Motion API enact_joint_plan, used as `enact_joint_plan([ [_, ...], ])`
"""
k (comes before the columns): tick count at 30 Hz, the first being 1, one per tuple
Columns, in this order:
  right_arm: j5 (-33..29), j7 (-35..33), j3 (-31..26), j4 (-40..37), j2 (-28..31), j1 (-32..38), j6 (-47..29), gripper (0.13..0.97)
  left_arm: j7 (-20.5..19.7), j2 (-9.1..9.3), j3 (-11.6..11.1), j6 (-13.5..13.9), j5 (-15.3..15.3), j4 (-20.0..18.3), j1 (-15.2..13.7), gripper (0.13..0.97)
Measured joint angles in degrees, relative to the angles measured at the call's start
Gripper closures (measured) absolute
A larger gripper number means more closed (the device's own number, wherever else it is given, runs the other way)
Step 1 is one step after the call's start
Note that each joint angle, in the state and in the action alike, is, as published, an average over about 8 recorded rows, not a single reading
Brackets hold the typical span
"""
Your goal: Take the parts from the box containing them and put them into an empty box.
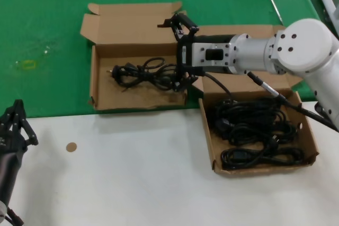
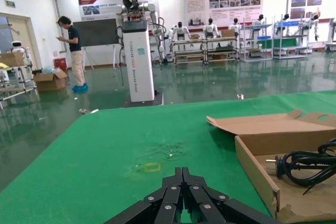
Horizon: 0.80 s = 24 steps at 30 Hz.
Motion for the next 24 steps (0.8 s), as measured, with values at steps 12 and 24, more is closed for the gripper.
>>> enact_joint_plan([
  [12,0.61,0.58,0.73,1.1,0.06,-1.45,1.0,0.156,0.0,0.0,0.0,0.0,0.0,0.0,0.0,0.928],
  [24,4.08,3.36,4.74,6.15,-0.12,-9.22,6.85,0.129,0.0,0.0,0.0,0.0,0.0,0.0,0.0,0.841],
])
